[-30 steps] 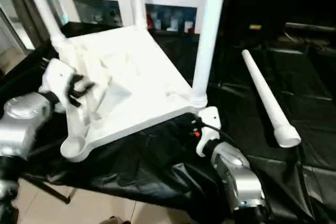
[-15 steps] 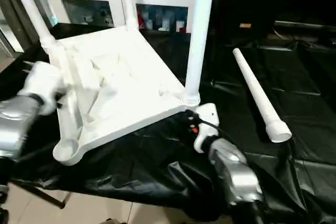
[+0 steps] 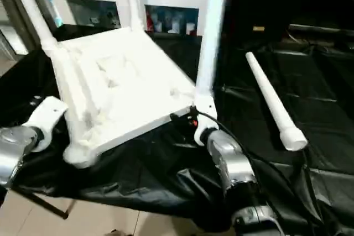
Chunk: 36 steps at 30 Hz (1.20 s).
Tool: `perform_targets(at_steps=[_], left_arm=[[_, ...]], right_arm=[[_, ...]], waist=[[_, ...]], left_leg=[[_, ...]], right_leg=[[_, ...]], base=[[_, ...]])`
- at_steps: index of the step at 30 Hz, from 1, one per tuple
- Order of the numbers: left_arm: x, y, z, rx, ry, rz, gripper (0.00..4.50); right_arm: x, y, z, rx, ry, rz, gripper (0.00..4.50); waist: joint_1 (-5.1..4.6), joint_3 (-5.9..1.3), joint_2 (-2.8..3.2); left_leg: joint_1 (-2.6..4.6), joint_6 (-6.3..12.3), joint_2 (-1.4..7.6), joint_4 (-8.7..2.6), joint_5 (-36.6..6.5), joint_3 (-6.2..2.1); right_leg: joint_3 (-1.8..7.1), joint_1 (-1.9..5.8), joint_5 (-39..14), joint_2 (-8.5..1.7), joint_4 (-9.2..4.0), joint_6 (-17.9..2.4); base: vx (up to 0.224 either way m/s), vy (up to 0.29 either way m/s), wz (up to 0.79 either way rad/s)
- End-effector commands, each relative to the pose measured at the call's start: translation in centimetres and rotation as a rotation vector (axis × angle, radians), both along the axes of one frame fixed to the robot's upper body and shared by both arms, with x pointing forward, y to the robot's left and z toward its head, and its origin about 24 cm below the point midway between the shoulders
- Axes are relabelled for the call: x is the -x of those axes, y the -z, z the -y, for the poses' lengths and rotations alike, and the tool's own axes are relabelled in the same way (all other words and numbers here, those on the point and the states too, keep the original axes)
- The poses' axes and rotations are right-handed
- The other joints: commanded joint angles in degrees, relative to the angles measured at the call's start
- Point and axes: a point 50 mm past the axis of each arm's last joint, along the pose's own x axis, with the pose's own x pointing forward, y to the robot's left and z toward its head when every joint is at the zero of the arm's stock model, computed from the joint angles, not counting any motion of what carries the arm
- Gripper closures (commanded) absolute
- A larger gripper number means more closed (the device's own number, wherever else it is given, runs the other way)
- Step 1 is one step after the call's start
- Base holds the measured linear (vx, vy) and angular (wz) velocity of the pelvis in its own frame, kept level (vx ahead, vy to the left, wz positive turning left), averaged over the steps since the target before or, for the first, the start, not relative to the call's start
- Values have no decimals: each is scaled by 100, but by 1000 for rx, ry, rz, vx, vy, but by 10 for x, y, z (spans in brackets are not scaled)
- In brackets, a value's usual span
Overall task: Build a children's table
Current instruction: Rotate table base
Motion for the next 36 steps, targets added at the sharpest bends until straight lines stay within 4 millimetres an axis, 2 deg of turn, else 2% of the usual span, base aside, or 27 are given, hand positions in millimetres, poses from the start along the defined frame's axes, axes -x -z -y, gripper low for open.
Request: perform_targets(at_steps=[1, 4, 5, 6, 9, 11, 14, 16, 17, 18, 19, 20, 21, 22, 23, 24, 25, 26, 27, 28, 29, 30, 32, 34, 36], left_arm=[[3, -4, 27, 105, 182, -12, 247], [6, -5, 37, 135, 251, -18, 247], [5, -4, 42, 153, 282, -9, 247], [4, -4, 46, 172, 303, 2, 247], [0, -2, 63, 249, 391, 59, 247], [0, -1, 71, 275, 430, 69, 247], [-5, 9, 91, 316, 478, 60, 247], [-7, 16, 104, 324, 513, 52, 247], [-9, 18, 111, 331, 528, 55, 247], [-10, 20, 118, 347, 539, 58, 247], [-11, 22, 124, 355, 548, 60, 247], [-13, 27, 137, 349, 571, 64, 247], [-14, 29, 141, 344, 580, 65, 247], [-14, 30, 144, 344, 584, 67, 247], [-15, 30, 149, 349, 587, 71, 247], [-16, 31, 156, 360, 592, 78, 247], [-16, 30, 162, 373, 599, 84, 247], [-17, 30, 166, 381, 605, 88, 247], [-18, 30, 171, 389, 609, 96, 247], [-19, 30, 178, 400, 617, 106, 247], [-19, 29, 191, 419, 642, 125, 247], [-19, 29, 191, 419, 642, 125, 247], [-19, 29, 197, 429, 658, 136, 247], [-14, 23, 210, 488, 716, 162, 247], [-15, 16, 209, 517, 716, 195, 247]], right_arm=[[-4, -5, 2, 2, 0, 28, 64], [-4, -7, 8, -2, 13, 37, 64], [-3, -10, 12, 0, 19, 45, 64], [-2, -11, 15, 2, 24, 50, 64], [5, -15, 25, 11, 35, 66, 64], [9, -17, 30, 15, 39, 71, 64], [18, -25, 46, 23, 86, 80, 64], [25, -31, 60, 17, 155, 82, 64], [29, -34, 66, 22, 183, 80, 64], [33, -36, 71, 35, 202, 79, 64], [35, -38, 75, 50, 215, 80, 64], [38, -42, 79, 60, 232, 82, 64], [38, -43, 79, 61, 236, 82, 64], [38, -44, 80, 68, 241, 82, 64], [38, -45, 80, 80, 249, 84, 64], [38, -47, 80, 82, 257, 83, 64], [38, -50, 80, 82, 262, 84, 64], [38, -52, 79, 80, 265, 82, 64], [39, -54, 78, 86, 268, 87, 64], [39, -57, 78, 92, 274, 90, 64], [39, -61, 79, 133, 311, 86, 64], [39, -61, 79, 133, 311, 86, 64], [39, -63, 81, 157, 334, 76, 64], [33, -63, 83, 185, 347, 15, 64], [27, -69, 85, 155, 352, 13, 64]], waist=[[8, -367, 31], [56, -377, 19], [60, -377, -9], [71, -381, -14], [124, -376, -37], [119, -390, -45], [99, -378, -117], [121, -372, -110], [103, -366, -125], [99, -368, -99], [90, -371, -125], [78, -378, -108], [66, -381, -90], [47, -394, -92], [32, -382, -56], [5, -387, -110], [-20, -388, -25], [-51, -386, -31], [-85, -389, -83], [-111, -392, -69], [-121, -384, -82], [-124, -397, -86], [-128, -402, -82], [-155, -409, -73], [-164, -415, -73]], left_leg=[[126, 136, 265, -413, -1152, -94], [91, 143, 250, -416, -1023, -84], [90, 156, 253, -422, -1015, -87], [86, 172, 243, -409, -950, -81], [98, 218, 241, -401, -887, -67], [86, 203, 252, -412, -880, -79], [83, 198, 248, -419, -940, -69], [125, 183, 252, -414, -1002, -62], [83, 192, 241, -426, -952, -69], [104, 172, 248, -421, -944, -66], [114, 168, 243, -413, -966, -55], [90, 161, 239, -412, -943, -65], [89, 163, 225, -405, -968, -63], [78, 170, 229, -406, -959, -77], [74, 163, 229, -405, -993, -73], [61, 166, 219, -400, -1023, -70], [71, 179, 218, -394, -1023, -79], [71, 182, 218, -393, -1050, -75], [55, 213, 210, -387, -1070, -77], [50, 244, 206, -374, -1046, -73], [42, 273, 193, -373, -1028, -68], [48, 280, 185, -367, -962, -73], [43, 305, 194, -362, -915, -76], [38, 338, 202, -358, -865, -78], [45, 355, 208, -347, -870, -72]], right_leg=[[354, 221, -1329, -446, -388, -1213], [348, 260, -1142, -427, -348, -1171], [347, 267, -1143, -432, -354, -1158], [352, 277, -1115, -433, -349, -1126], [361, 271, -1201, -425, -380, -963], [358, 281, -1219, -436, -360, -962], [358, 285, -1373, -427, -396, -853], [373, 250, -1575, -437, -433, -744], [366, 283, -1593, -428, -441, -705], [373, 267, -1593, -408, -456, -638], [379, 261, -1556, -407, -462, -630], [375, 288, -1525, -417, -443, -647], [367, 285, -1586, -406, -470, -584], [361, 303, -1565, -422, -463, -593], [362, 291, -1597, -419, -482, -606], [355, 309, -1615, -422, -490, -616], [354, 300, -1609, -420, -487, -665], [349, 296, -1590, -408, -504, -681], [342, 318, -1583, -404, -504, -695], [342, 319, -1575, -402, -508, -709], [338, 321, -1611, -390, -522, -689], [335, 330, -1639, -382, -523, -640], [338, 328, -1622, -398, -519, -663], [338, 338, -1511, -393, -503, -765], [338, 338, -1419, -407, -485, -853]], base=[[0, 0, 0], [0, 0, 0], [0, 0, 0], [0, 0, 0], [0, 0, 0], [0, 0, 0], [0, 0, 0], [0, 0, 0], [0, 0, 0], [0, 0, 0], [0, 0, 0], [0, 0, 0], [0, 0, 0], [0, 0, 0], [0, 0, 0], [0, 0, 0], [0, 0, 0], [0, 0, 0], [0, 0, 0], [0, 0, 0], [0, 0, 0], [0, 0, 0], [0, 0, 0], [0, 0, 0], [0, 0, 0]])
